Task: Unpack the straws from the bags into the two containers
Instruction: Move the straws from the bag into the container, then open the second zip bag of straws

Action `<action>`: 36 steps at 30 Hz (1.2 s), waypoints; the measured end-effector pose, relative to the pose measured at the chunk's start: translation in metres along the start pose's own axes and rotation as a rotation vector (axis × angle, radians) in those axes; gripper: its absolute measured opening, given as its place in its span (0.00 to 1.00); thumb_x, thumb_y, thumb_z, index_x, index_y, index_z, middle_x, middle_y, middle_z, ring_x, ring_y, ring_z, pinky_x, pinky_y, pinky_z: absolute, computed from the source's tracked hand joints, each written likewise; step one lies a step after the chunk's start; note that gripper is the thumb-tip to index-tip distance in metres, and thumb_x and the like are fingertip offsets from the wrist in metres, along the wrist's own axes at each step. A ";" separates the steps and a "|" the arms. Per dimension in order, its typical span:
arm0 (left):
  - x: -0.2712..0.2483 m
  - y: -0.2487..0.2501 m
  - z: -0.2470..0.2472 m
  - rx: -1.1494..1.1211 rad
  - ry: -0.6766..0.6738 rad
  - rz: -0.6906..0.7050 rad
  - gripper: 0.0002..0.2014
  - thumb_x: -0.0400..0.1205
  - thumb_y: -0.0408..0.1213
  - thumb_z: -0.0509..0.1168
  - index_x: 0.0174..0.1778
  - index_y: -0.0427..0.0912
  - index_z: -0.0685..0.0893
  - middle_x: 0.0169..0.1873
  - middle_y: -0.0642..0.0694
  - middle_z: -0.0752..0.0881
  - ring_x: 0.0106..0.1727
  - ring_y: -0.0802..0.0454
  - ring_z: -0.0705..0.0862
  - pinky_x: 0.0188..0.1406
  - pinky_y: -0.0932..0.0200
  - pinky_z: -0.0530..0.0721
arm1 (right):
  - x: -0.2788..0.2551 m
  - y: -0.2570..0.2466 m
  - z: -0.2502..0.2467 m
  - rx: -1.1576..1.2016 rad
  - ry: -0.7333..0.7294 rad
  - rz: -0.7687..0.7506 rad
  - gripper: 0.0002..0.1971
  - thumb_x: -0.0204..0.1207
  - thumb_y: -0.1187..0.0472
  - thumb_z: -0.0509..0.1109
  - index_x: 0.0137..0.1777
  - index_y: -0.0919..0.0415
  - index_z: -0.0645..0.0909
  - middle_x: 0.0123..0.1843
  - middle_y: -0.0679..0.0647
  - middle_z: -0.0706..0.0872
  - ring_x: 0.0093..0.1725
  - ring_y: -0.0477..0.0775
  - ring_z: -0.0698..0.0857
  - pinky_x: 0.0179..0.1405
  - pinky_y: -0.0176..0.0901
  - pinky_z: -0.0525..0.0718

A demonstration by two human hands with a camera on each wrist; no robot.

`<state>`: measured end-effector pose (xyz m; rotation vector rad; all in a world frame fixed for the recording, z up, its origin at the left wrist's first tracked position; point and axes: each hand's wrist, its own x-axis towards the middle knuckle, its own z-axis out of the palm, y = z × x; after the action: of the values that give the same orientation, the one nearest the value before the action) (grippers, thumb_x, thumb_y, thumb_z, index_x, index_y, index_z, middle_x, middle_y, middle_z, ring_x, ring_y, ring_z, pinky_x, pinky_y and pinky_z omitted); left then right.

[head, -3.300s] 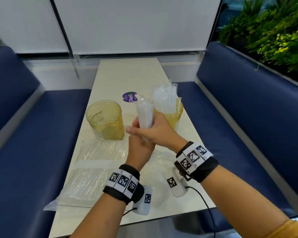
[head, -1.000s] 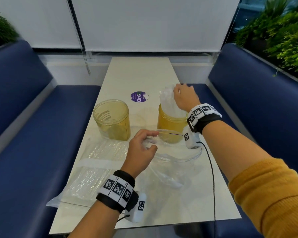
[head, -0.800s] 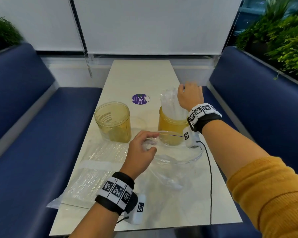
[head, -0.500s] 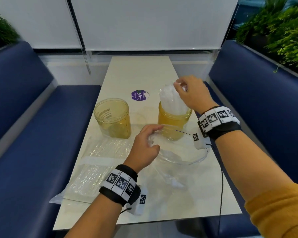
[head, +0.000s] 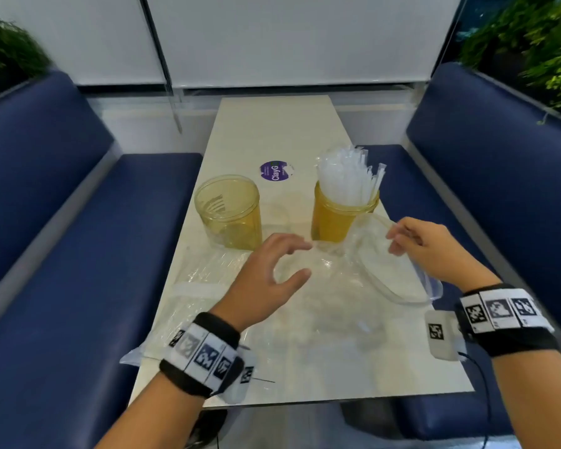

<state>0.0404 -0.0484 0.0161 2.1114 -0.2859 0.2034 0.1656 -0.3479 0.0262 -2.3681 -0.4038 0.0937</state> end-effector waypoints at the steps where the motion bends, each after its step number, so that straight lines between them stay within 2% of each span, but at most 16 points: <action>1: -0.014 -0.011 -0.012 0.087 -0.006 -0.037 0.17 0.81 0.47 0.74 0.66 0.57 0.83 0.68 0.62 0.80 0.70 0.63 0.78 0.70 0.62 0.75 | -0.004 0.008 0.002 -0.026 0.003 0.024 0.09 0.85 0.66 0.64 0.49 0.55 0.84 0.41 0.49 0.92 0.47 0.49 0.90 0.52 0.44 0.85; 3: -0.042 -0.033 -0.034 0.353 -0.028 -0.149 0.20 0.77 0.57 0.74 0.64 0.61 0.82 0.67 0.65 0.79 0.71 0.63 0.76 0.73 0.49 0.74 | -0.009 0.021 0.008 -0.118 0.014 0.072 0.09 0.85 0.66 0.64 0.51 0.51 0.83 0.44 0.46 0.91 0.51 0.52 0.89 0.53 0.50 0.85; 5: -0.066 -0.052 -0.050 0.609 0.004 -0.321 0.26 0.73 0.68 0.71 0.65 0.63 0.81 0.70 0.61 0.77 0.73 0.56 0.76 0.75 0.42 0.73 | -0.011 0.025 0.013 -0.158 0.040 0.113 0.12 0.84 0.66 0.63 0.59 0.49 0.81 0.51 0.46 0.89 0.56 0.56 0.87 0.54 0.51 0.83; 8: -0.089 -0.074 -0.067 0.693 0.090 -0.684 0.34 0.75 0.74 0.64 0.72 0.59 0.78 0.74 0.52 0.76 0.74 0.43 0.77 0.76 0.34 0.71 | -0.016 0.014 0.020 -0.129 0.163 0.098 0.22 0.83 0.68 0.63 0.75 0.50 0.74 0.67 0.52 0.82 0.67 0.59 0.80 0.62 0.57 0.81; 10: -0.100 -0.089 -0.073 0.648 0.100 -0.861 0.37 0.77 0.74 0.59 0.76 0.55 0.75 0.76 0.46 0.75 0.73 0.38 0.77 0.75 0.33 0.72 | -0.022 -0.008 0.024 -0.201 0.313 -0.051 0.25 0.79 0.70 0.61 0.75 0.53 0.74 0.69 0.55 0.78 0.67 0.63 0.75 0.58 0.58 0.79; 12: -0.110 -0.101 -0.075 0.590 0.078 -0.960 0.39 0.78 0.76 0.55 0.79 0.55 0.71 0.77 0.43 0.74 0.73 0.35 0.77 0.73 0.33 0.74 | -0.028 -0.041 0.034 -0.294 0.438 -0.243 0.22 0.77 0.68 0.60 0.70 0.58 0.79 0.65 0.57 0.80 0.64 0.64 0.75 0.57 0.52 0.74; 14: -0.118 -0.108 -0.075 0.526 0.065 -1.005 0.40 0.78 0.77 0.52 0.82 0.57 0.67 0.76 0.42 0.74 0.73 0.35 0.78 0.73 0.34 0.76 | -0.035 -0.078 0.056 -0.309 0.444 -0.441 0.16 0.77 0.68 0.65 0.63 0.60 0.84 0.62 0.58 0.82 0.62 0.63 0.76 0.60 0.50 0.74; 16: -0.123 -0.110 -0.075 0.485 0.054 -1.020 0.38 0.80 0.76 0.49 0.83 0.60 0.65 0.74 0.41 0.77 0.72 0.37 0.79 0.71 0.38 0.77 | -0.042 -0.100 0.094 -0.275 0.317 -0.580 0.13 0.76 0.68 0.69 0.60 0.61 0.86 0.59 0.58 0.82 0.60 0.60 0.78 0.57 0.49 0.79; 18: -0.127 -0.111 -0.077 0.470 0.049 -1.017 0.35 0.83 0.72 0.47 0.84 0.62 0.64 0.73 0.40 0.80 0.73 0.37 0.79 0.69 0.40 0.77 | -0.053 -0.117 0.134 -0.292 0.105 -0.571 0.13 0.79 0.60 0.68 0.62 0.55 0.84 0.58 0.51 0.81 0.59 0.54 0.80 0.47 0.48 0.84; 22: -0.131 -0.106 -0.084 0.410 0.048 -0.996 0.26 0.89 0.62 0.47 0.84 0.63 0.65 0.75 0.40 0.80 0.75 0.36 0.77 0.73 0.42 0.74 | -0.059 -0.124 0.200 -0.534 -0.266 -0.218 0.25 0.87 0.41 0.51 0.81 0.48 0.62 0.59 0.52 0.81 0.52 0.57 0.86 0.42 0.49 0.83; 24: -0.132 -0.102 -0.086 0.335 0.039 -0.974 0.24 0.91 0.57 0.49 0.84 0.62 0.67 0.74 0.41 0.81 0.75 0.37 0.77 0.73 0.44 0.73 | -0.056 -0.117 0.222 -0.521 -0.344 -0.126 0.29 0.88 0.40 0.46 0.86 0.48 0.49 0.53 0.54 0.85 0.46 0.59 0.87 0.42 0.50 0.82; 26: -0.132 -0.098 -0.084 0.251 0.046 -0.940 0.22 0.90 0.55 0.52 0.82 0.62 0.68 0.68 0.39 0.84 0.68 0.39 0.81 0.70 0.46 0.76 | -0.054 -0.113 0.234 -0.373 -0.378 -0.074 0.30 0.88 0.42 0.49 0.87 0.48 0.46 0.46 0.52 0.85 0.44 0.57 0.87 0.47 0.52 0.85; 29: -0.132 -0.086 -0.081 0.195 0.091 -0.872 0.18 0.89 0.54 0.56 0.76 0.61 0.70 0.49 0.43 0.86 0.49 0.48 0.81 0.54 0.49 0.80 | -0.050 -0.114 0.237 -0.112 -0.335 -0.012 0.27 0.86 0.47 0.60 0.81 0.48 0.56 0.37 0.49 0.82 0.38 0.52 0.85 0.43 0.48 0.83; 31: -0.130 -0.071 -0.085 0.208 0.166 -0.806 0.17 0.86 0.56 0.62 0.70 0.60 0.72 0.42 0.51 0.82 0.44 0.52 0.80 0.48 0.53 0.77 | -0.047 -0.120 0.228 -0.054 -0.286 0.012 0.21 0.84 0.46 0.64 0.73 0.49 0.65 0.35 0.51 0.83 0.35 0.50 0.84 0.36 0.43 0.79; 34: -0.124 -0.047 -0.099 0.231 0.257 -0.663 0.22 0.75 0.62 0.75 0.59 0.62 0.76 0.44 0.57 0.82 0.42 0.56 0.81 0.40 0.58 0.77 | -0.042 -0.135 0.206 -0.045 -0.247 0.033 0.15 0.82 0.42 0.65 0.60 0.50 0.73 0.37 0.53 0.86 0.33 0.54 0.87 0.39 0.47 0.85; 36: -0.119 -0.035 -0.110 0.216 0.271 -0.570 0.27 0.67 0.62 0.81 0.58 0.61 0.80 0.55 0.63 0.82 0.51 0.62 0.83 0.44 0.66 0.78 | -0.037 -0.148 0.187 -0.066 -0.220 0.049 0.15 0.80 0.39 0.66 0.55 0.50 0.79 0.43 0.52 0.86 0.38 0.54 0.87 0.42 0.46 0.84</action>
<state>-0.0669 0.0775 0.0152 2.2514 0.5166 0.1825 0.0578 -0.1360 -0.0137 -2.4417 -0.4594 0.3709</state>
